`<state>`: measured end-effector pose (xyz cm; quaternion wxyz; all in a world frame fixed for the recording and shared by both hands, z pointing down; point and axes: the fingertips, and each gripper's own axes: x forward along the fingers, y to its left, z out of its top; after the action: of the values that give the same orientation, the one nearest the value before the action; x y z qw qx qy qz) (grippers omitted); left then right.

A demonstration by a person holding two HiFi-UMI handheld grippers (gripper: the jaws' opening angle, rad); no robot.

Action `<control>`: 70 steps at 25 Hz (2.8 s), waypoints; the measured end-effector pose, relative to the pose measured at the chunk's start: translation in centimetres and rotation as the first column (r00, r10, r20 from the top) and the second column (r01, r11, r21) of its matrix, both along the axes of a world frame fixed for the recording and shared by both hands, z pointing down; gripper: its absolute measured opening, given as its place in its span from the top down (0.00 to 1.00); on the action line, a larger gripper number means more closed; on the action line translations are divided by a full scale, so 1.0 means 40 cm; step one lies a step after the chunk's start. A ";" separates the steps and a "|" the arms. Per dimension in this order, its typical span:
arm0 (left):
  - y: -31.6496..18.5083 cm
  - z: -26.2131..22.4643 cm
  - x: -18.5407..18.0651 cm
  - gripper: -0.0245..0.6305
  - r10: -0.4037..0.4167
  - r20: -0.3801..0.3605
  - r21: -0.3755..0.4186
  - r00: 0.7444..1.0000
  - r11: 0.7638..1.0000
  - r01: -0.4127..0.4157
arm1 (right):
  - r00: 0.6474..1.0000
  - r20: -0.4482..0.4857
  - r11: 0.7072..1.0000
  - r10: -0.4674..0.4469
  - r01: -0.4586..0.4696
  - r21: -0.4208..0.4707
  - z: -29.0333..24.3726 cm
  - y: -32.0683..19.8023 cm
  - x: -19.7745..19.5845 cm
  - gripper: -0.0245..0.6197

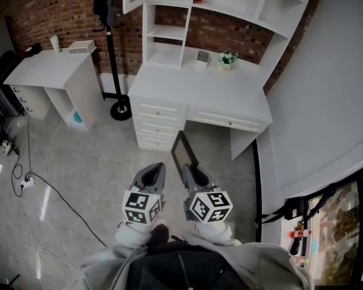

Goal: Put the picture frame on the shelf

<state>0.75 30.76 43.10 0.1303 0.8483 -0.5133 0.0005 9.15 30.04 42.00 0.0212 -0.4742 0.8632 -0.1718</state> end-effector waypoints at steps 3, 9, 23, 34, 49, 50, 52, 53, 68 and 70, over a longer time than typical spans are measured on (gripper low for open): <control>-0.025 0.004 -0.024 0.96 0.001 -0.001 -0.001 1.000 1.000 -0.001 | 1.000 0.006 1.000 -0.002 0.002 -0.005 0.005 -0.027 -0.028 0.87; -0.086 0.014 -0.069 0.96 0.016 0.006 -0.001 1.000 1.000 -0.016 | 1.000 0.021 1.000 -0.004 0.004 -0.011 0.015 -0.087 -0.082 0.87; -0.122 0.065 -0.092 0.96 0.059 -0.006 -0.031 0.998 0.998 -0.060 | 0.999 0.021 0.999 0.026 -0.025 -0.038 0.056 -0.121 -0.118 0.87; -0.173 0.091 -0.092 0.96 0.035 -0.012 -0.045 0.999 0.998 -0.036 | 1.000 0.008 0.999 0.003 -0.003 -0.039 0.078 -0.178 -0.119 0.87; -0.459 0.074 -0.017 0.96 0.024 -0.002 -0.040 1.000 0.999 -0.024 | 0.999 0.017 0.999 -0.028 0.029 -0.023 0.053 -0.448 -0.058 0.87; -0.480 0.075 -0.017 0.96 0.023 -0.001 -0.041 1.000 0.999 -0.023 | 0.999 0.019 0.999 -0.030 0.031 -0.026 0.055 -0.469 -0.058 0.87; -0.524 0.078 -0.016 0.96 0.017 -0.003 -0.044 1.000 0.999 -0.017 | 0.999 0.021 0.999 -0.037 0.038 -0.031 0.059 -0.511 -0.058 0.87; -0.545 0.080 -0.015 0.96 0.013 -0.005 -0.047 1.000 0.999 -0.013 | 0.999 0.021 0.999 -0.042 0.043 -0.032 0.060 -0.530 -0.057 0.87; -0.767 0.103 0.021 0.95 -0.019 -0.007 -0.067 1.000 0.998 0.019 | 0.996 0.027 0.995 -0.084 0.086 -0.053 0.082 -0.762 -0.028 0.87; -0.784 0.107 0.026 0.96 -0.022 -0.003 -0.073 1.000 0.997 0.022 | 0.995 0.031 0.994 -0.090 0.092 -0.058 0.085 -0.784 -0.025 0.87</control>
<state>1.78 -0.61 47.36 0.1622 0.8373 -0.5219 0.0162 8.14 -1.32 45.42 0.0117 -0.4323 0.8781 -0.2048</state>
